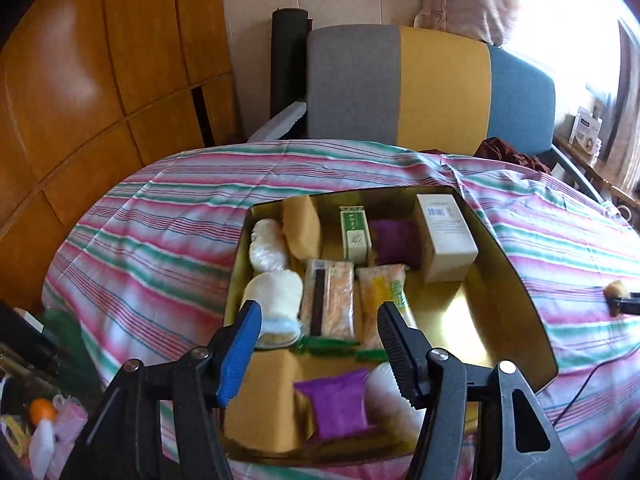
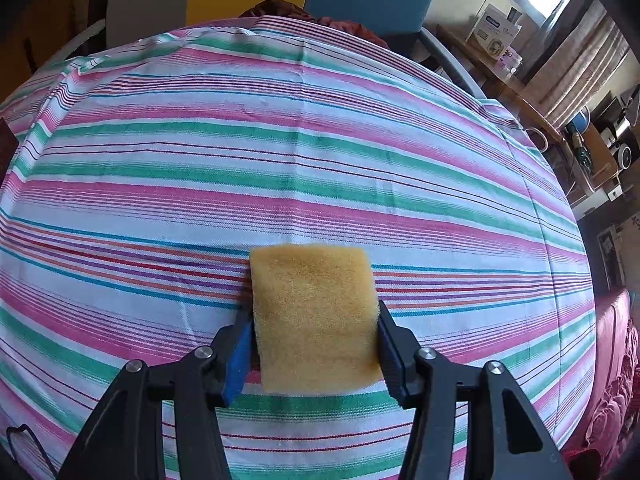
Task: Organize objects
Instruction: 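Carry the yellow sponge into the tray and open the right gripper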
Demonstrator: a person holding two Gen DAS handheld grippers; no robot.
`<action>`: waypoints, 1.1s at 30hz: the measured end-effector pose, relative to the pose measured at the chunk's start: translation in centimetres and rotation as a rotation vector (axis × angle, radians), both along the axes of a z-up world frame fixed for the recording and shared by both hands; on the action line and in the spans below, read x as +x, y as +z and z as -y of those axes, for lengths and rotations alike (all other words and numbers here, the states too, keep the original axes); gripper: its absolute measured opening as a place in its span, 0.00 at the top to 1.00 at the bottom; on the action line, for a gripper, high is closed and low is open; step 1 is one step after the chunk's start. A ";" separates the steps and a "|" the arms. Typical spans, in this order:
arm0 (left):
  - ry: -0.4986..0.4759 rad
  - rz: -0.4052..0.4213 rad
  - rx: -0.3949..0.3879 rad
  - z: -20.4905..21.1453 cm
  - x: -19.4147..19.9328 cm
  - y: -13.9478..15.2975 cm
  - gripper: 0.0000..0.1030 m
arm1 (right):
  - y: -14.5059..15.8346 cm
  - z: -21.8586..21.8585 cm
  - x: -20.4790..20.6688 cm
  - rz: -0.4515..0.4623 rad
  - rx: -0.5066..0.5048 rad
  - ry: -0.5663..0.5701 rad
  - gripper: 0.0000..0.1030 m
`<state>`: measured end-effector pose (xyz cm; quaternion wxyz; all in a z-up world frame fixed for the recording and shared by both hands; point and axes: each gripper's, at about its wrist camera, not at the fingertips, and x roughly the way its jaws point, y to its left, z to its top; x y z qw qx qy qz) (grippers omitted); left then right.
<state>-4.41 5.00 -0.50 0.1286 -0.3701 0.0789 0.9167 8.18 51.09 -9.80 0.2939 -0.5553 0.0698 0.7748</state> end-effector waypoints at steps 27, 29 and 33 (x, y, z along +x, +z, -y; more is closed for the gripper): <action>0.001 0.036 0.029 1.2 1.4 -2.2 0.40 | 1.2 8.8 -1.6 -0.031 -0.121 0.055 0.48; 0.004 0.040 0.034 1.3 1.3 -2.3 0.40 | 1.6 9.9 -1.9 -0.047 -0.142 0.073 0.48; 0.006 0.041 0.040 1.6 1.3 -2.3 0.40 | 2.6 12.5 -2.9 -0.089 -0.168 0.129 0.48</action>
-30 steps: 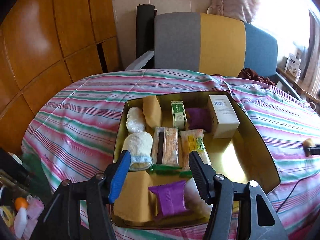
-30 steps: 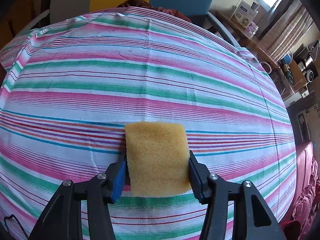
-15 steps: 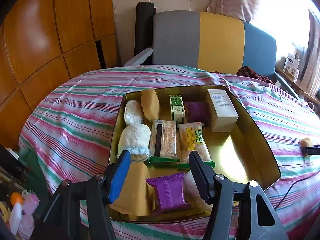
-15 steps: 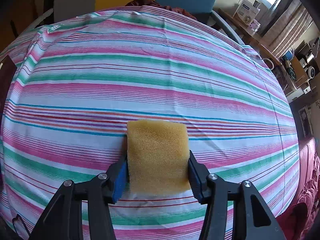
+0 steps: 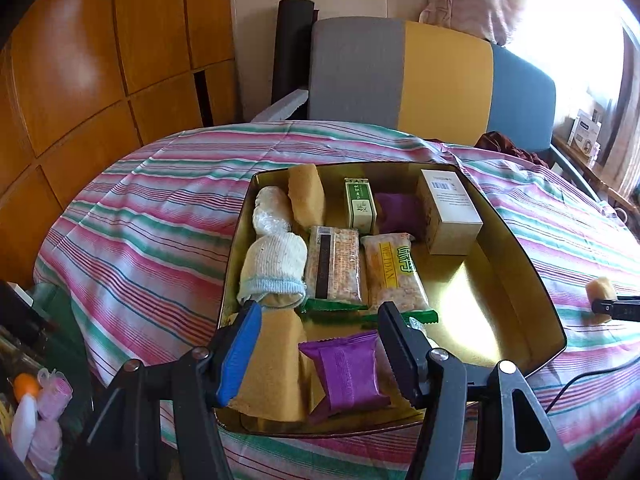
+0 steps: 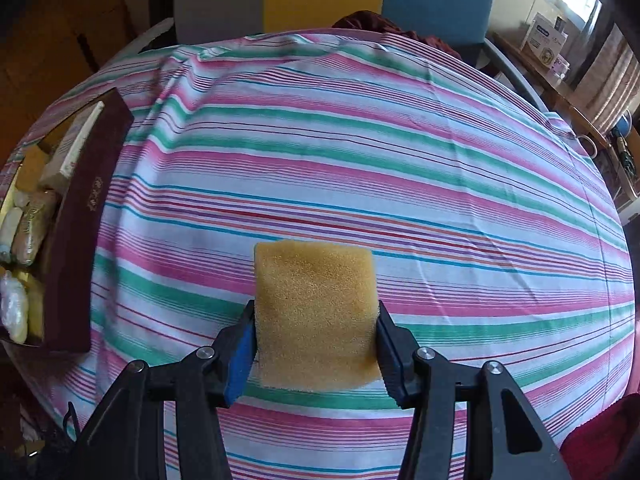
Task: Organize objects
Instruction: 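Carry the yellow sponge into the tray and open the right gripper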
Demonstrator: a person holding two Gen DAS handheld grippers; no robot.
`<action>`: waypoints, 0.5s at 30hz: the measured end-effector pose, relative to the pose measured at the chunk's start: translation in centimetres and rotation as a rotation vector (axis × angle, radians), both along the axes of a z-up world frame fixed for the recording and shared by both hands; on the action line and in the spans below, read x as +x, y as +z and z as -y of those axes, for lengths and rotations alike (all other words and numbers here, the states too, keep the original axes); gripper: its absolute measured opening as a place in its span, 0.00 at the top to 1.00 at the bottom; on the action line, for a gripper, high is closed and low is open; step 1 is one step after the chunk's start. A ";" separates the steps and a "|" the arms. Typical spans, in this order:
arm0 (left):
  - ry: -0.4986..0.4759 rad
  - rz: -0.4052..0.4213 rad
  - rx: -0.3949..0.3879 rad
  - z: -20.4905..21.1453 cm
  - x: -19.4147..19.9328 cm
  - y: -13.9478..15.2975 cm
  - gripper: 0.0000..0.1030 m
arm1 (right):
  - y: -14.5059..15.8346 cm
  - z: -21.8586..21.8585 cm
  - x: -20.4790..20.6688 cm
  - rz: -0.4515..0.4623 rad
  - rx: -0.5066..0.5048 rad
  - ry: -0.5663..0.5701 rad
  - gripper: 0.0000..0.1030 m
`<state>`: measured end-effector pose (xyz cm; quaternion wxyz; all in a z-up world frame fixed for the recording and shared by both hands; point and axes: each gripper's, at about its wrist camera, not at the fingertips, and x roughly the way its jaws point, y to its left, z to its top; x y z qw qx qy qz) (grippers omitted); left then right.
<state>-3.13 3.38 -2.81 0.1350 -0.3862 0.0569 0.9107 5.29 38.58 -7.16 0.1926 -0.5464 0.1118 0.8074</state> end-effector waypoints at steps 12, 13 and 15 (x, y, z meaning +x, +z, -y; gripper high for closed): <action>0.044 -0.004 0.025 2.1 -0.5 0.5 0.40 | 6.8 10.8 -3.9 -0.208 -0.032 0.233 0.48; 0.052 -0.005 0.026 2.5 -0.6 0.6 0.40 | 7.2 12.3 -4.6 -0.224 -0.043 0.268 0.48; 0.075 -0.006 0.029 3.3 -0.8 0.8 0.40 | 7.5 14.7 -6.1 -0.237 -0.061 0.325 0.48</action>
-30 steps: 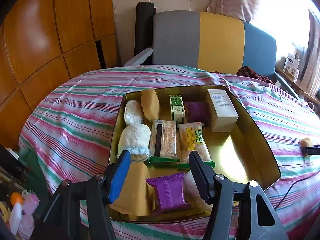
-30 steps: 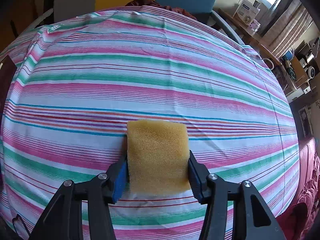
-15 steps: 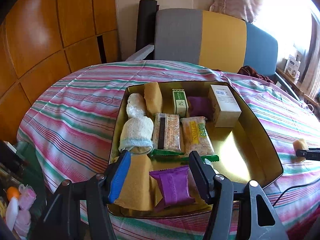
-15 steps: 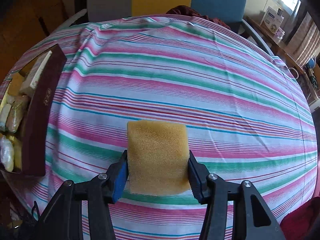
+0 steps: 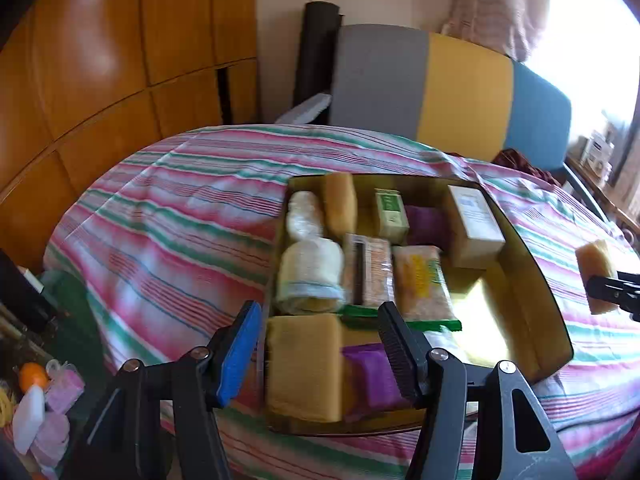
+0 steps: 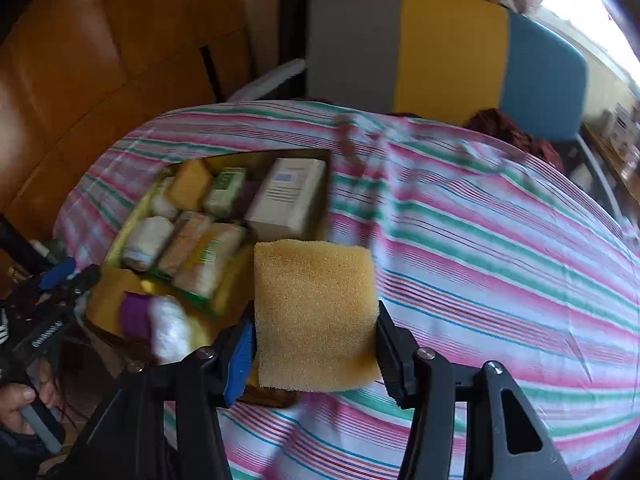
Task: Organize objects
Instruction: 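Carry the yellow sponge into the tray and open the right gripper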
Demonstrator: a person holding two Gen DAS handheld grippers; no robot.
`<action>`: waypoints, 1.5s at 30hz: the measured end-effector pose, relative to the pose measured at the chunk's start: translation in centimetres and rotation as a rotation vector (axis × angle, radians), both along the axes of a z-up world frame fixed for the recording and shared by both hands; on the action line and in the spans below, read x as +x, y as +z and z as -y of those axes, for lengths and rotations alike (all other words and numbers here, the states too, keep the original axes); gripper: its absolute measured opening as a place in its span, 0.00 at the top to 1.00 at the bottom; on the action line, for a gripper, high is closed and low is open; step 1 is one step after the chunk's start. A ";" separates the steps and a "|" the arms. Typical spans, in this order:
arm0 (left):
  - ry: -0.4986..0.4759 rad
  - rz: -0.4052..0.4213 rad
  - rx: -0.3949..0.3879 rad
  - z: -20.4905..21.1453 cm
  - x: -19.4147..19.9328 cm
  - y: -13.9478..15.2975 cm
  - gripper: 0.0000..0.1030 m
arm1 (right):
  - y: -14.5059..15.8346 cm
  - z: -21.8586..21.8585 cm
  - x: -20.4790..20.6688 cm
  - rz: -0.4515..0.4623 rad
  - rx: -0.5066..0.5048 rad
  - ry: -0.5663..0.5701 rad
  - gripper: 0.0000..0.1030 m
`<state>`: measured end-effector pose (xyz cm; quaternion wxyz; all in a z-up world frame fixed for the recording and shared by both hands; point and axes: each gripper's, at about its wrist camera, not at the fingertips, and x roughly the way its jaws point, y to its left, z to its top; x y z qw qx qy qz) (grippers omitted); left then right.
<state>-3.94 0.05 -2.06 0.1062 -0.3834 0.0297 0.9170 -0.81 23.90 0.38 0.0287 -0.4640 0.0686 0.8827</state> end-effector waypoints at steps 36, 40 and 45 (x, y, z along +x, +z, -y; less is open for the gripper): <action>0.061 0.005 -0.002 2.0 -0.7 -0.1 0.32 | -6.5 5.4 -7.6 0.094 -0.020 0.077 0.29; 0.065 -0.014 -0.007 1.8 -0.2 0.4 0.30 | -4.4 5.4 -6.0 0.019 0.019 0.073 0.28; 0.060 -0.032 -0.016 1.2 0.6 0.9 0.23 | -2.2 5.4 -2.9 -0.069 0.079 0.023 0.28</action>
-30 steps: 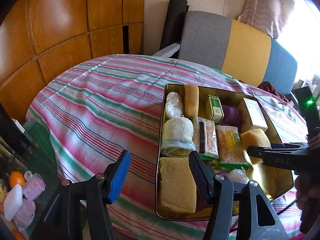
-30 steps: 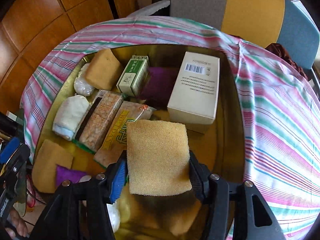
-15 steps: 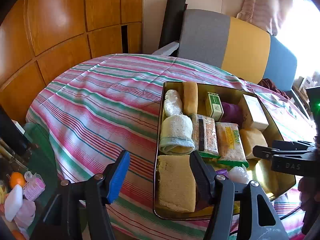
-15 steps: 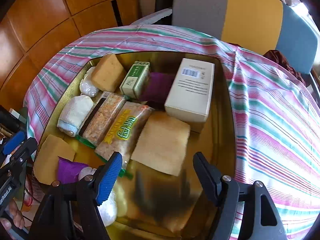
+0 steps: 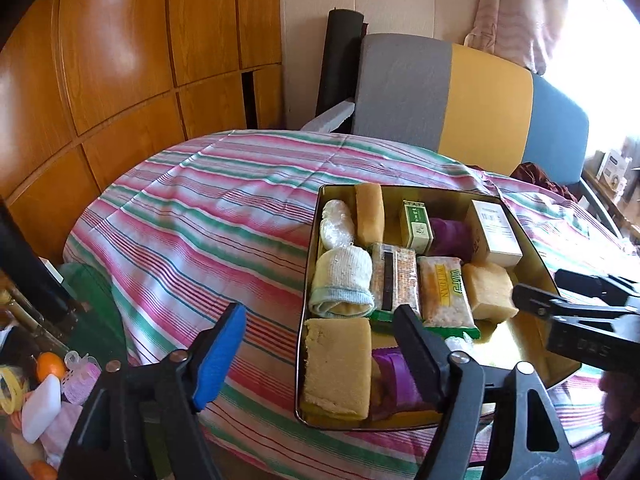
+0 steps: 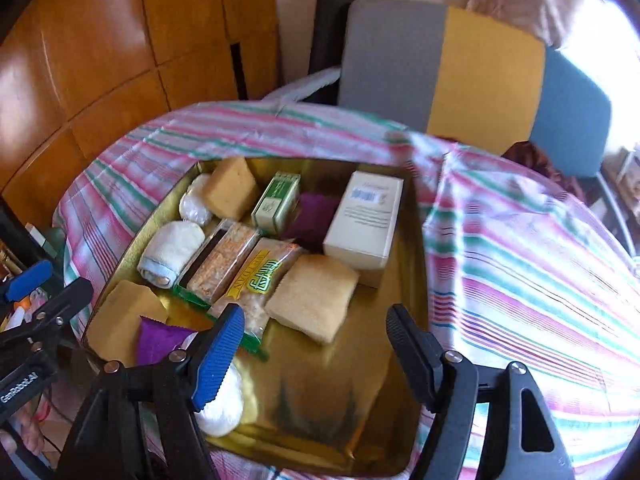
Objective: Organize objects
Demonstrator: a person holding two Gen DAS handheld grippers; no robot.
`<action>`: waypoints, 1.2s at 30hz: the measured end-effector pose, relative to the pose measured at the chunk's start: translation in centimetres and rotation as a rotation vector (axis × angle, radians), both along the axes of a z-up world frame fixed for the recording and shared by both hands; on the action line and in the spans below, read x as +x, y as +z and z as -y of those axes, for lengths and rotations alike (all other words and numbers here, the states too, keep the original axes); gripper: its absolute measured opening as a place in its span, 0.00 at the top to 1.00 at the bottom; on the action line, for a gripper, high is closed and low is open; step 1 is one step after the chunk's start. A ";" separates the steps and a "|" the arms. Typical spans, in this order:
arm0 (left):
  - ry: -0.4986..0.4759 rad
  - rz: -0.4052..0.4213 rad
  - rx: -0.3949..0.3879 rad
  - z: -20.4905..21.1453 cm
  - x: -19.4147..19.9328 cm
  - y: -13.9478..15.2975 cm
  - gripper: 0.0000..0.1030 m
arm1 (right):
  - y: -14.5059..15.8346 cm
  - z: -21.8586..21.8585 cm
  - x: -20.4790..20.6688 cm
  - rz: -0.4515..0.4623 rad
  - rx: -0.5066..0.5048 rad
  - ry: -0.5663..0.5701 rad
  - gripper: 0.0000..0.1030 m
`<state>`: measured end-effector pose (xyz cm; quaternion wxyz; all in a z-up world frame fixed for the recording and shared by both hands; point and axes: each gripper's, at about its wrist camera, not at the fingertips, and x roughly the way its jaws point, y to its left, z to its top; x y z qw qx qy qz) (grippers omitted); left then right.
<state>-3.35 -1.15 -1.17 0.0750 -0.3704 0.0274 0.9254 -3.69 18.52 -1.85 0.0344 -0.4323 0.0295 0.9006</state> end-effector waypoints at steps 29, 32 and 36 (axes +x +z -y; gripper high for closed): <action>-0.046 -0.037 0.002 -3.4 4.4 0.8 0.00 | 0.0 -1.4 5.9 -0.102 0.082 -0.235 0.28; -0.040 -0.027 0.038 -3.0 4.3 0.9 0.00 | 0.4 -1.0 5.7 -0.109 0.087 -0.225 0.28; -0.029 -0.035 0.046 -2.7 4.3 0.9 0.00 | 0.3 -0.5 5.4 -0.105 0.084 -0.210 0.27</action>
